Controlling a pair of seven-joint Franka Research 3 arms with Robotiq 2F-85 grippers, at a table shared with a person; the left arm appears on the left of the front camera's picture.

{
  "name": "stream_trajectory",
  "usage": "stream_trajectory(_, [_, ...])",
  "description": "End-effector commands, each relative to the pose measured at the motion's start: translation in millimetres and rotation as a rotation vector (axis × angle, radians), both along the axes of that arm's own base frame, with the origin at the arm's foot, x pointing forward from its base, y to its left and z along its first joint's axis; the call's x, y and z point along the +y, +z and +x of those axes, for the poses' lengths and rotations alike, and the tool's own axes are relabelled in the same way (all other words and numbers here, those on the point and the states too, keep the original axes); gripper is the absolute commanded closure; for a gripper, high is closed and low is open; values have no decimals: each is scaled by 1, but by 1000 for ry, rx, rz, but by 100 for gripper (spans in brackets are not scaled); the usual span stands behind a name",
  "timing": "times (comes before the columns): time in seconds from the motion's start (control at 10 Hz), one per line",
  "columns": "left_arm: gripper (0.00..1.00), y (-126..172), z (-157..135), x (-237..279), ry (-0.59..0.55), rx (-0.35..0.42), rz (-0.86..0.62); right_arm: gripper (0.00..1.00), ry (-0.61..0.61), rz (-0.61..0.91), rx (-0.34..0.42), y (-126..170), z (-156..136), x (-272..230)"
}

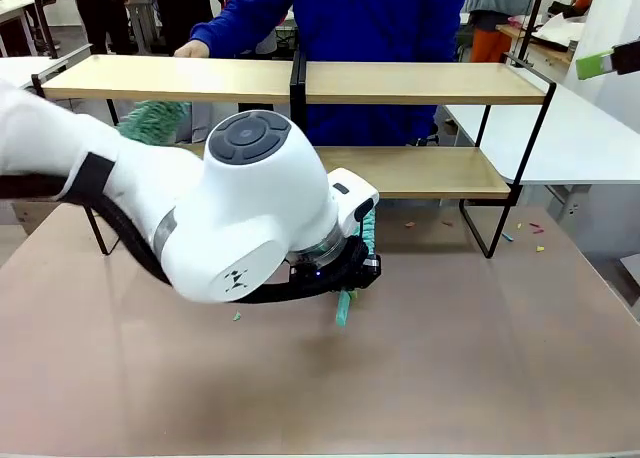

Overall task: Clean the shelves.
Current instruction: Clean another randomly selected level of the Shelf with the Duster.

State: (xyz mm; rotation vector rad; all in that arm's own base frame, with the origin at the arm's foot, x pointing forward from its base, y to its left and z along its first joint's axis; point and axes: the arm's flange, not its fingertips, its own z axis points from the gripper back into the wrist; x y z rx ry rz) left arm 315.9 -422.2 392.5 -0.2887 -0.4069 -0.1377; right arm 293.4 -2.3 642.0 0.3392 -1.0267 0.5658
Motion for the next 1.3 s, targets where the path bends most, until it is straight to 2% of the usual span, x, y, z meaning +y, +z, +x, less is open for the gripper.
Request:
stream_trajectory(0.0, [87, -31, 28, -54, 37, 24, 32, 0, 7, 0, -2, -1, 1, 0])
stream_trajectory(0.4, [87, -41, 33, -66, 53, 7, 76, 0, 7, 0, -2, -1, 1, 0])
stream_trajectory(0.7, [87, -52, 50, -87, 36, 80, 113, 0, 7, 0, -2, -1, 1, 0])
stream_trajectory(0.8, [87, -51, 57, -93, 48, 66, 130, 0, 7, 0, -2, -1, 1, 0])
stream_trajectory(1.2, [87, -40, 61, -120, -42, 108, 71, 0, 7, 0, -2, -1, 1, 0])
